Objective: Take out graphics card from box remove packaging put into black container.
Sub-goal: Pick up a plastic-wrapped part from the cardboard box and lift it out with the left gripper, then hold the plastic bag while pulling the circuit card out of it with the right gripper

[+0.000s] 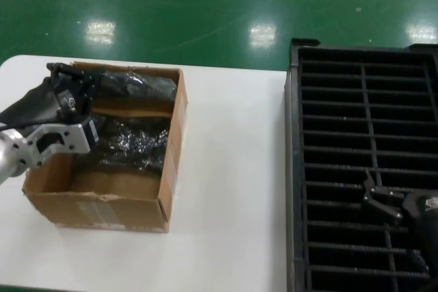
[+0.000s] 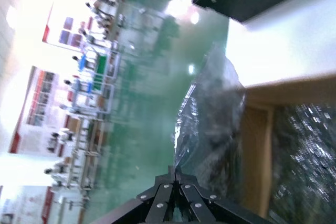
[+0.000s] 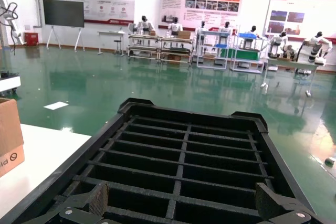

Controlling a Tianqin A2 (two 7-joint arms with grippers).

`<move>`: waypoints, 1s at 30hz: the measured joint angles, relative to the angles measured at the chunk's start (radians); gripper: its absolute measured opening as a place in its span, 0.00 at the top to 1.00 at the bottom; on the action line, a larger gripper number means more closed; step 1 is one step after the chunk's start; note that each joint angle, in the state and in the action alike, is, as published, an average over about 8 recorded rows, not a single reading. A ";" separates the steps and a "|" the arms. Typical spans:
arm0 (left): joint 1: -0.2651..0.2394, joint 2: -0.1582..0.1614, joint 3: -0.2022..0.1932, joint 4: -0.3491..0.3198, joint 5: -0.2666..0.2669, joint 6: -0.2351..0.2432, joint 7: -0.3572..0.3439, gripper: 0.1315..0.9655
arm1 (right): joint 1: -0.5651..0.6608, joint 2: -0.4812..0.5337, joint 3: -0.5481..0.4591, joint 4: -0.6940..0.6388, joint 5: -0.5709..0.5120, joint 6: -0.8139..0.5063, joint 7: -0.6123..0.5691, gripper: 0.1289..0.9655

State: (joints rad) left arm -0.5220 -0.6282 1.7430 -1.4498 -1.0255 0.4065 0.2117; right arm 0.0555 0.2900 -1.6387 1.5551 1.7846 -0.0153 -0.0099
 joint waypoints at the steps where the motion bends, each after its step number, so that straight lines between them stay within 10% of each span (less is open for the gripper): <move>1: 0.019 0.000 -0.019 -0.037 0.012 0.006 -0.012 0.99 | 0.000 0.000 0.000 0.000 0.000 0.000 0.000 0.00; 13: 0.241 0.009 -0.180 -0.401 0.049 0.057 -0.099 0.99 | 0.000 0.000 0.000 0.000 0.000 0.000 0.000 0.00; 30: 0.409 0.016 -0.073 -0.498 -0.055 0.038 -0.023 0.99 | 0.000 0.000 0.000 0.000 0.000 0.000 0.000 0.00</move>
State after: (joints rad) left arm -0.1134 -0.6126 1.6697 -1.9475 -1.0809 0.4444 0.1884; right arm 0.0555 0.2900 -1.6387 1.5551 1.7846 -0.0153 -0.0099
